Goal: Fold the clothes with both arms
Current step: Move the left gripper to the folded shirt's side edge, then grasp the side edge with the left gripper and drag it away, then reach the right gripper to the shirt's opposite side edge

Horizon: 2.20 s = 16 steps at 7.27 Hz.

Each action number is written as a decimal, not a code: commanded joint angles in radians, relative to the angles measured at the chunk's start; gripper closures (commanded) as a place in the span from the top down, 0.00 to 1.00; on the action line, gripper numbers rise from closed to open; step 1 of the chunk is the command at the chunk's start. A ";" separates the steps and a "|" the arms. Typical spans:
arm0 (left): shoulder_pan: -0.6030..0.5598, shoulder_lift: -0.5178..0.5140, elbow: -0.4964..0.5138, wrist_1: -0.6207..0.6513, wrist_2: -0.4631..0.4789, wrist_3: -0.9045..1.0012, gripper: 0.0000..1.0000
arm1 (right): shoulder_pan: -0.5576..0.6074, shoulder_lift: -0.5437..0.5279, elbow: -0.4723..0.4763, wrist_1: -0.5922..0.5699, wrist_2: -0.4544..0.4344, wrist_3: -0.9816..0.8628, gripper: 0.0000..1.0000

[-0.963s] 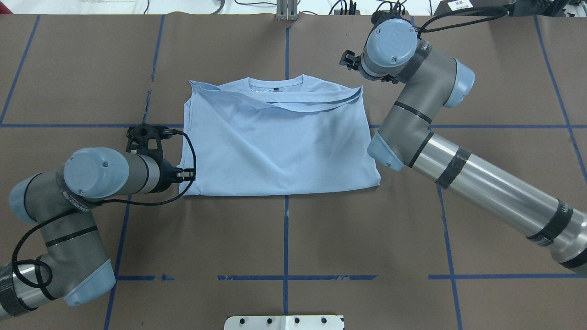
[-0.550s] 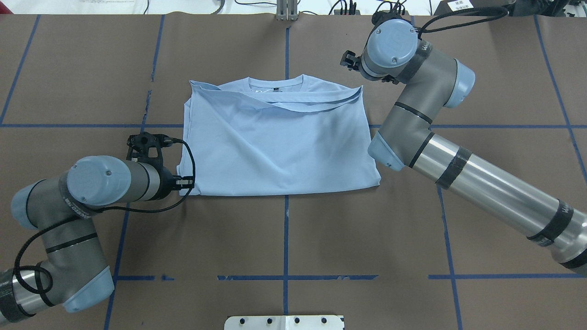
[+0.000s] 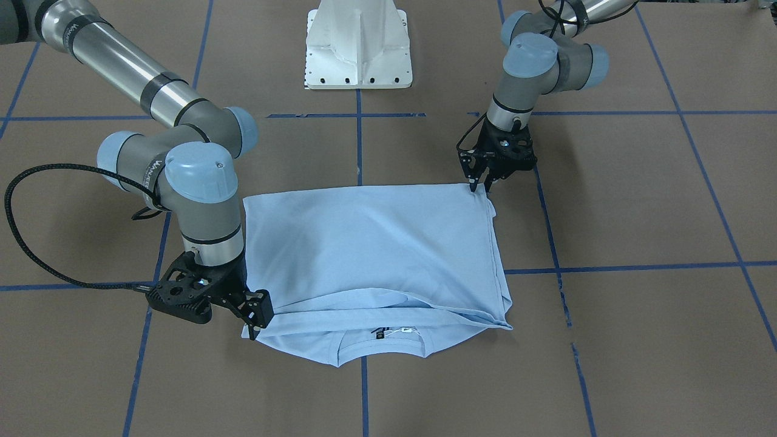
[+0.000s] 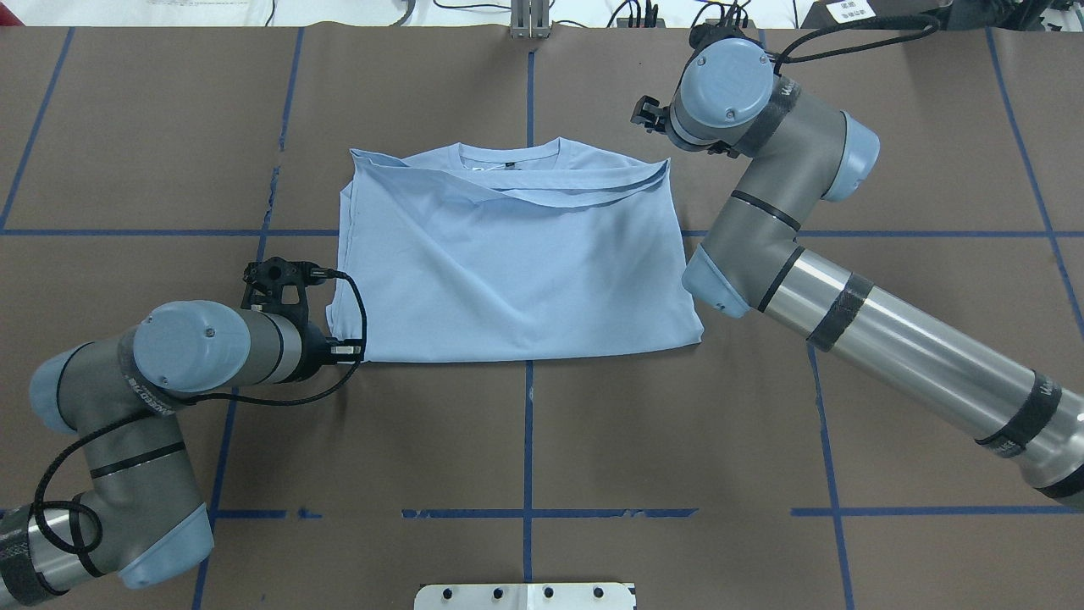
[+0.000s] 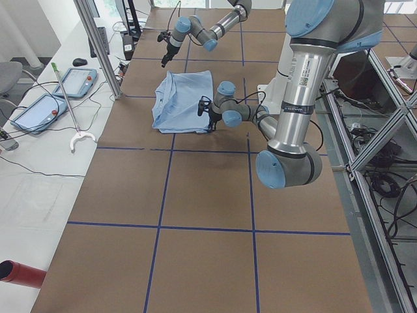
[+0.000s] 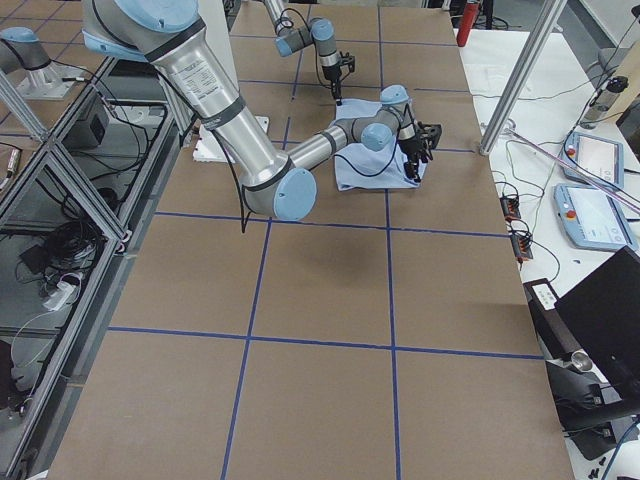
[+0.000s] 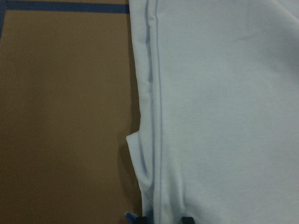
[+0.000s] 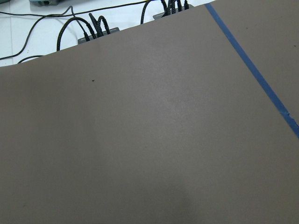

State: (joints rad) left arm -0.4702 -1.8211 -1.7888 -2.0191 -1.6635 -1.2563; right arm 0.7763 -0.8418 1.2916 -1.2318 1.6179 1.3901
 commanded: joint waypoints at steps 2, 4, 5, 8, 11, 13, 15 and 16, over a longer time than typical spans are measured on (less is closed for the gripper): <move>-0.010 0.026 -0.023 0.000 0.002 0.015 0.00 | 0.000 0.000 0.000 0.000 -0.001 0.003 1.00; -0.135 0.029 0.002 0.002 0.001 0.209 0.00 | 0.001 0.000 0.000 0.000 -0.001 0.001 1.00; -0.225 0.010 0.088 -0.004 -0.001 0.295 0.00 | 0.001 0.001 0.000 0.000 -0.001 0.003 1.00; -0.449 -0.273 0.526 -0.112 -0.001 0.483 0.00 | 0.001 0.003 0.005 0.000 0.000 0.004 1.00; -0.525 -0.434 0.847 -0.294 0.053 0.586 0.00 | 0.006 0.006 0.032 -0.002 0.011 0.015 1.00; -0.528 -0.361 0.751 -0.371 -0.028 0.601 1.00 | -0.038 0.056 0.026 -0.005 -0.016 0.055 1.00; -0.530 -0.336 0.672 -0.372 -0.091 0.595 1.00 | -0.086 0.128 -0.030 -0.009 -0.039 0.159 0.96; -0.530 -0.334 0.660 -0.374 -0.093 0.588 1.00 | -0.122 0.191 -0.099 -0.006 -0.071 0.197 0.90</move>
State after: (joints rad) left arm -0.9995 -2.1625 -1.1008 -2.3905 -1.7446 -0.6612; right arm 0.6950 -0.7197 1.2619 -1.2396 1.5772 1.5283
